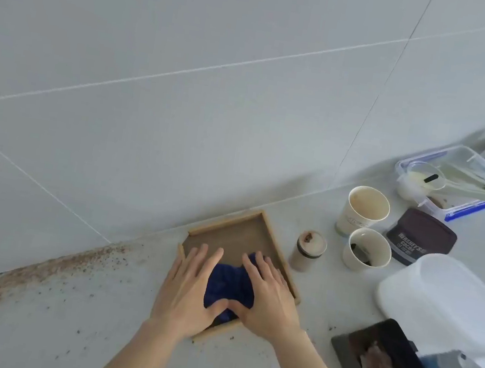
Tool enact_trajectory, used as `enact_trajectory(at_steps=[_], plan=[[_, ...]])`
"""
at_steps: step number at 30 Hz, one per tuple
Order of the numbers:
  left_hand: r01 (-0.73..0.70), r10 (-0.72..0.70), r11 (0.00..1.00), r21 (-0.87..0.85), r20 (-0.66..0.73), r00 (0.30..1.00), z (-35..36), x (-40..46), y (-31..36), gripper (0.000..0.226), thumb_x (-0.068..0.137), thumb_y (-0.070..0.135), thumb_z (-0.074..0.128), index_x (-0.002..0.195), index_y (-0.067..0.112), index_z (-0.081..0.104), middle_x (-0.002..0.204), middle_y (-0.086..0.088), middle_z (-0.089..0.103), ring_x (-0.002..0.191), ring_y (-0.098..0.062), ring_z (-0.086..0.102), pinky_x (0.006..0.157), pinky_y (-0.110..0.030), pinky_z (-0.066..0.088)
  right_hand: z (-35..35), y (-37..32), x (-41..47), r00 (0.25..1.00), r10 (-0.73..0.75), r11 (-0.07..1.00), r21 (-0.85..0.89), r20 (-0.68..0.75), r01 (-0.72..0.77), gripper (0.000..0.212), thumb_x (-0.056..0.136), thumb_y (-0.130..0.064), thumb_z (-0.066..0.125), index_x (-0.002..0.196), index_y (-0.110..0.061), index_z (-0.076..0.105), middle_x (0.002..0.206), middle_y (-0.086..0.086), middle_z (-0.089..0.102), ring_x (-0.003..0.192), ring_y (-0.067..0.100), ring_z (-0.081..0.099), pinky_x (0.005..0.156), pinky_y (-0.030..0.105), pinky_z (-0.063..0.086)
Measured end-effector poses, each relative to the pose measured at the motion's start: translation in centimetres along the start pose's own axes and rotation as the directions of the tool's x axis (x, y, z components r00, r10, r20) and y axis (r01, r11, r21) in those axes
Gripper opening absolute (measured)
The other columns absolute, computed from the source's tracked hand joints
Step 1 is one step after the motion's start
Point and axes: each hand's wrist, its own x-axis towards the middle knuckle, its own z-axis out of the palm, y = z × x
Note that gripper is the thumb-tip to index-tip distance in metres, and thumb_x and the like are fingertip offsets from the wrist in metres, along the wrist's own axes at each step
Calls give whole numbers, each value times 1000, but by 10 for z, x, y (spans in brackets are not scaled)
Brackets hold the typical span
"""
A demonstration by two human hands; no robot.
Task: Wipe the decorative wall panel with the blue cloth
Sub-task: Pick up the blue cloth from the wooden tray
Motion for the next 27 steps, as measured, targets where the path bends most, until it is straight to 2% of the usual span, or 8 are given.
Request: enact_trajectory(at_steps=[3, 5, 7, 10, 12, 17, 23, 27], plan=[[48, -50, 996, 69, 20, 999, 8, 3, 1, 97, 91, 73, 52, 163, 40, -4, 175, 2, 9, 162, -21, 2, 131, -39, 3, 1, 4, 0, 1000, 10, 1000, 8, -4, -10, 82, 91, -58, 65, 159, -31, 28, 170, -1, 25, 157, 26, 23, 123, 42, 32], [63, -65, 993, 105, 14, 998, 12, 4, 1, 95, 91, 70, 55, 163, 37, 4, 170, 2, 28, 159, -23, 17, 130, -38, 11, 2, 6, 1, 1000, 30, 1000, 9, 4, -30, 76, 91, -53, 67, 156, -30, 35, 168, -2, 30, 153, 25, 30, 118, 42, 39], [66, -69, 986, 151, 12, 998, 16, 2, 3, 90, 91, 67, 58, 162, 34, 14, 158, 5, 46, 150, -22, 34, 126, -35, 21, 3, 6, 1, 999, 38, 999, -6, 12, -38, 72, 91, -49, 68, 154, -30, 38, 165, -2, 34, 148, 23, 36, 113, 40, 42], [78, -75, 980, 184, -21, 997, 18, 3, 5, 75, 94, 54, 63, 157, 33, 28, 141, 8, 60, 136, -20, 48, 116, -33, 32, 3, 6, 4, 1000, 31, 998, -47, -2, -31, 63, 93, -42, 69, 149, -30, 44, 150, -4, 49, 133, 21, 46, 98, 34, 48], [94, -89, 977, 192, -34, 995, 18, 4, 8, 61, 97, 45, 64, 150, 31, 38, 134, 9, 65, 130, -19, 52, 110, -32, 36, 3, 5, 5, 999, 33, 998, -47, -20, -34, 53, 95, -34, 68, 144, -29, 49, 137, -4, 57, 123, 20, 50, 90, 32, 50], [133, -127, 970, 205, -41, 991, 9, 5, 7, 27, 100, 31, 59, 127, 29, 56, 118, 8, 72, 119, -20, 54, 99, -32, 37, -1, 0, 6, 998, 34, 997, -62, -55, -38, 33, 99, -18, 60, 131, -24, 62, 124, -1, 63, 113, 21, 57, 85, 32, 51], [105, -87, 976, 190, -102, 991, -14, 1, -1, 19, 101, 31, 58, 120, 31, 58, 116, 10, 71, 118, -19, 53, 100, -33, 38, -16, -9, 8, 995, 46, 997, -62, -93, -52, 28, 98, -13, 58, 121, -23, 71, 118, 0, 69, 106, 26, 65, 82, 33, 51], [102, -73, 976, 191, -153, 985, -42, -4, -5, 19, 101, 29, 57, 119, 33, 59, 114, 10, 71, 117, -20, 52, 99, -33, 37, -38, -23, 7, 990, 34, 998, -56, -138, -42, 27, 95, -11, 59, 116, -22, 72, 115, 0, 70, 103, 27, 65, 73, 29, 40]])
